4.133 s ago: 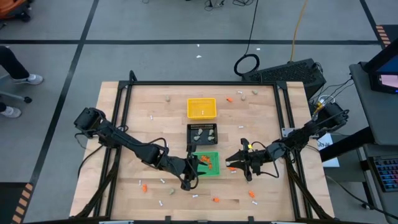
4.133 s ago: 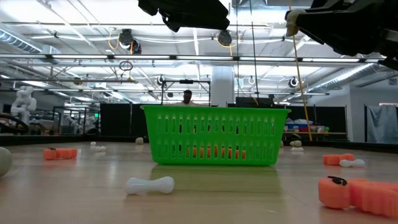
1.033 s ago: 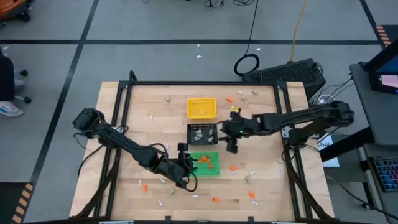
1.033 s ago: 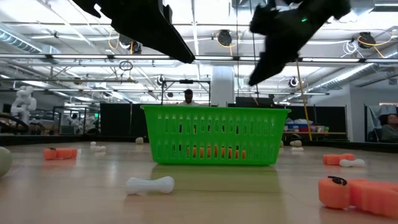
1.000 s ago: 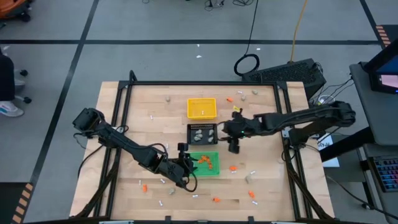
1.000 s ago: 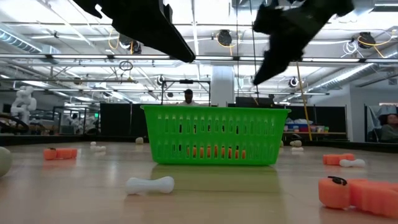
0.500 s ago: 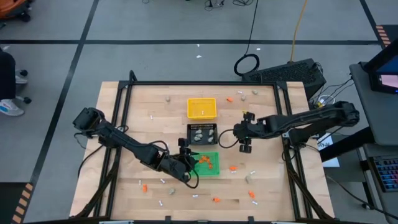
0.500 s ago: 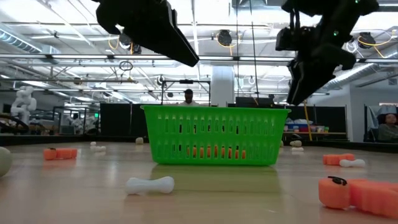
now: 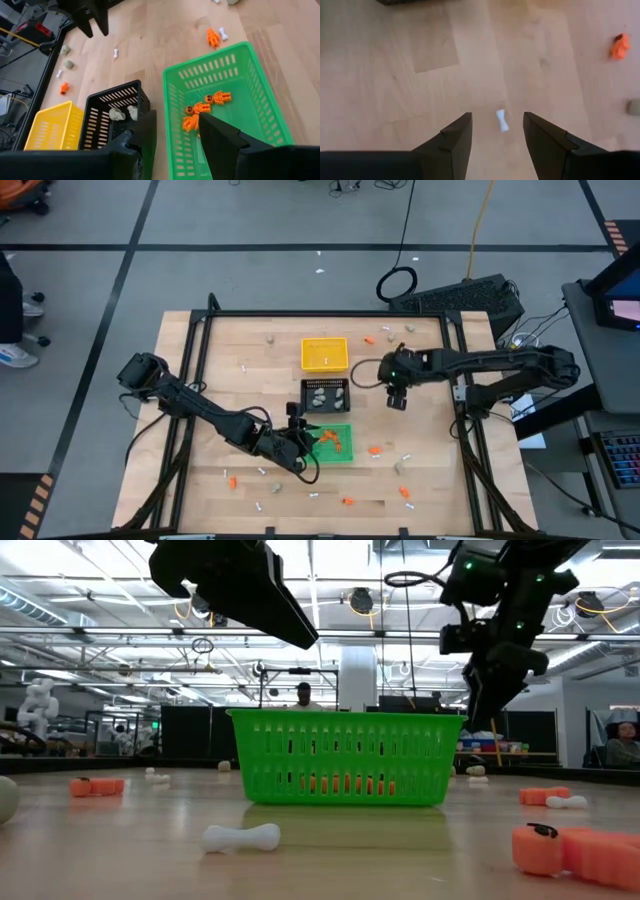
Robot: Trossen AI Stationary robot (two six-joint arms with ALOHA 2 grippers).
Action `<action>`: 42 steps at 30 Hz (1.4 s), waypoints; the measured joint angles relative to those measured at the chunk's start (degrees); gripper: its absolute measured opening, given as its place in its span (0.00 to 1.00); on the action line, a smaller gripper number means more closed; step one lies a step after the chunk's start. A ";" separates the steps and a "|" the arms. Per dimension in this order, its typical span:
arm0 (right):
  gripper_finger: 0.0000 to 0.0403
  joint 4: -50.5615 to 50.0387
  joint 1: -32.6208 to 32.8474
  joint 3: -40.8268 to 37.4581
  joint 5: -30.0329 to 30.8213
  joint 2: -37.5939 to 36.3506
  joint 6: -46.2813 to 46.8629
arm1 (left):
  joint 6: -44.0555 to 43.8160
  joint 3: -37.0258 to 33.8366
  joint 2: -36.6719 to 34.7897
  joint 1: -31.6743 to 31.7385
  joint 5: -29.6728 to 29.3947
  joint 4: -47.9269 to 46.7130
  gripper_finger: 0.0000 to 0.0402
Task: Sort Halloween decoration
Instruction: Put the white bone toy into the yellow basket
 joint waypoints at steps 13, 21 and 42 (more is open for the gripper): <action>0.41 -7.61 -7.78 6.70 -6.35 12.65 -12.41 | 0.95 -0.02 0.00 0.33 0.07 -0.04 0.36; 0.41 -7.65 -7.91 7.00 -7.42 15.52 -14.73 | 0.93 -0.02 0.00 0.33 0.24 0.17 0.36; 0.41 -5.43 -8.50 6.79 -5.70 15.51 -14.05 | 0.91 -0.04 0.00 0.33 0.24 0.24 0.36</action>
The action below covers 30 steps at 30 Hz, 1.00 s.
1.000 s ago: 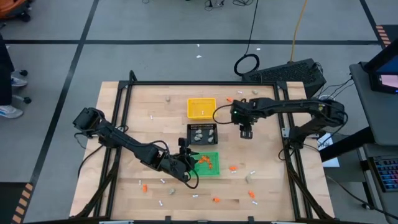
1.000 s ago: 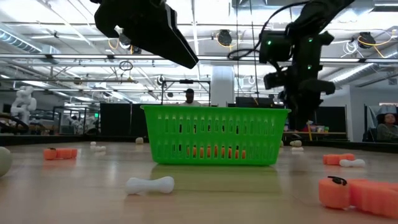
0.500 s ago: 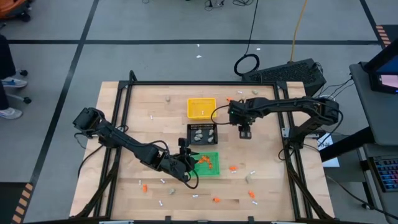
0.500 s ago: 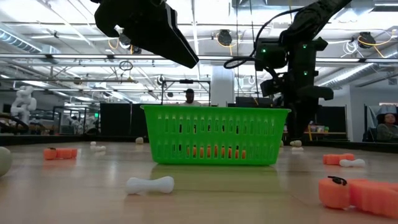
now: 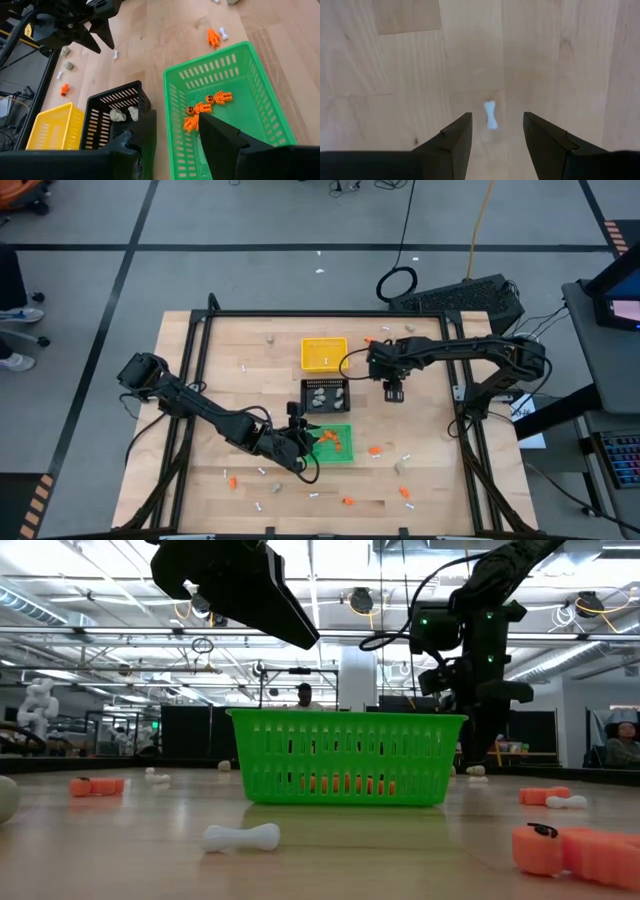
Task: Sort Halloween decoration
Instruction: Put the white bone toy into the yellow basket
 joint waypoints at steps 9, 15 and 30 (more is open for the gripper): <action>0.41 5.54 0.00 -5.50 -0.01 0.01 0.40 | -0.02 0.00 0.00 -0.11 0.00 -0.04 0.36; 0.41 8.03 0.00 -6.66 -0.02 0.00 0.71 | -0.02 0.00 0.00 -0.11 0.02 -0.02 0.36; 0.20 11.32 0.02 -9.47 -1.61 -0.21 1.07 | 0.00 0.00 0.00 -0.11 0.00 0.46 0.36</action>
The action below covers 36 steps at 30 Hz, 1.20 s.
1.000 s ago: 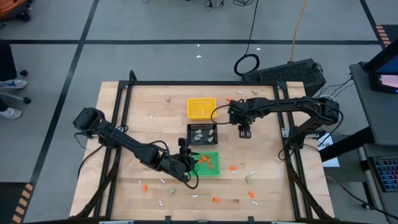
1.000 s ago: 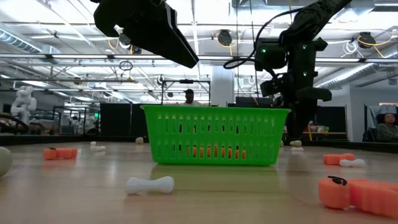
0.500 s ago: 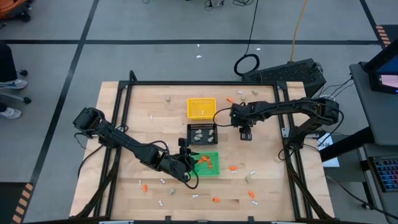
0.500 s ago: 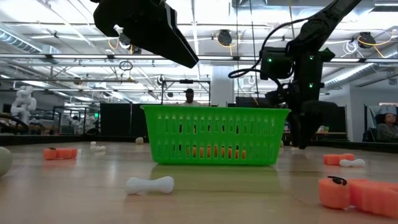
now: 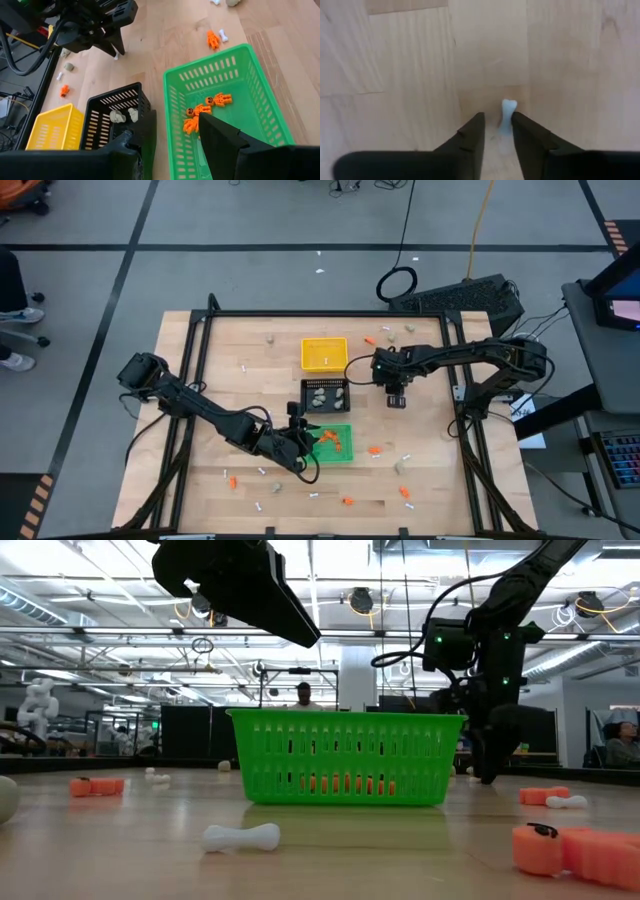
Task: Sort Halloween decoration
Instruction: Put the white bone toy into the yellow basket
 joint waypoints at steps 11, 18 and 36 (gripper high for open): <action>0.01 0.61 0.00 -0.75 -0.18 0.04 1.10 | 0.00 0.00 0.00 0.00 0.02 0.48 0.36; 0.00 -1.83 0.00 -0.05 -0.25 -1.60 1.89 | 0.02 0.00 0.00 0.00 0.02 0.43 0.36; 0.00 -0.74 1.21 1.16 -17.98 -20.49 7.66 | 0.00 0.00 0.00 0.00 0.01 -0.15 0.36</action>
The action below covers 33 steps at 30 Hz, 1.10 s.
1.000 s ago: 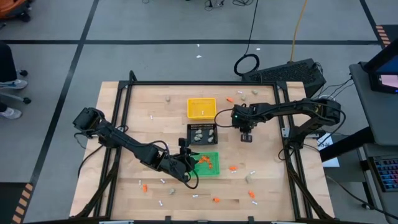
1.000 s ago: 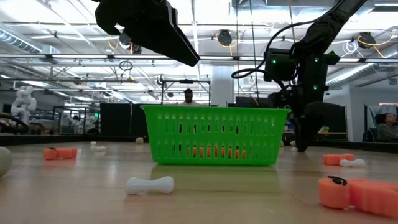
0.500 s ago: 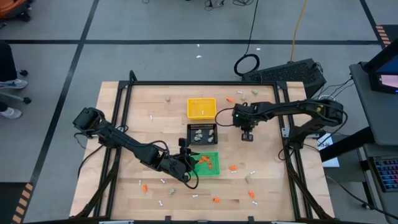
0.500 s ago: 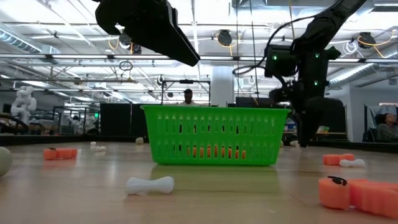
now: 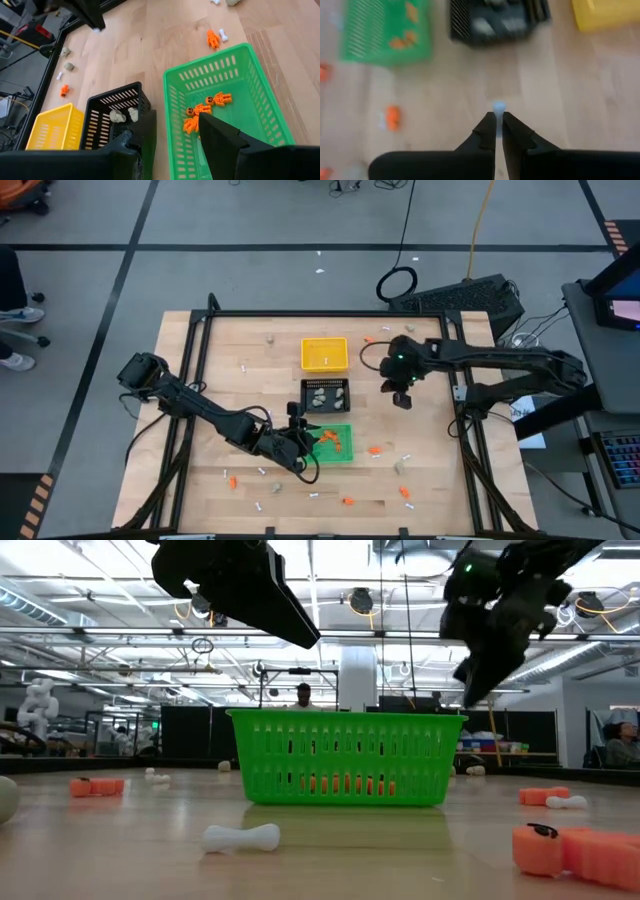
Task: Sort Halloween decoration
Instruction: Put the white bone toy into the yellow basket
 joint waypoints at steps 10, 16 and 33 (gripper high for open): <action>0.00 38.52 4.96 -16.30 -6.29 -10.34 10.60 | 0.00 0.00 0.00 0.00 0.00 0.06 0.36; 0.00 65.28 6.43 -25.42 -4.00 -9.63 14.86 | 0.04 0.00 0.00 0.00 -0.01 0.78 0.36; 0.00 95.79 11.16 -34.36 5.97 0.36 7.81 | -1.94 0.00 -0.02 0.22 -1.19 7.46 0.36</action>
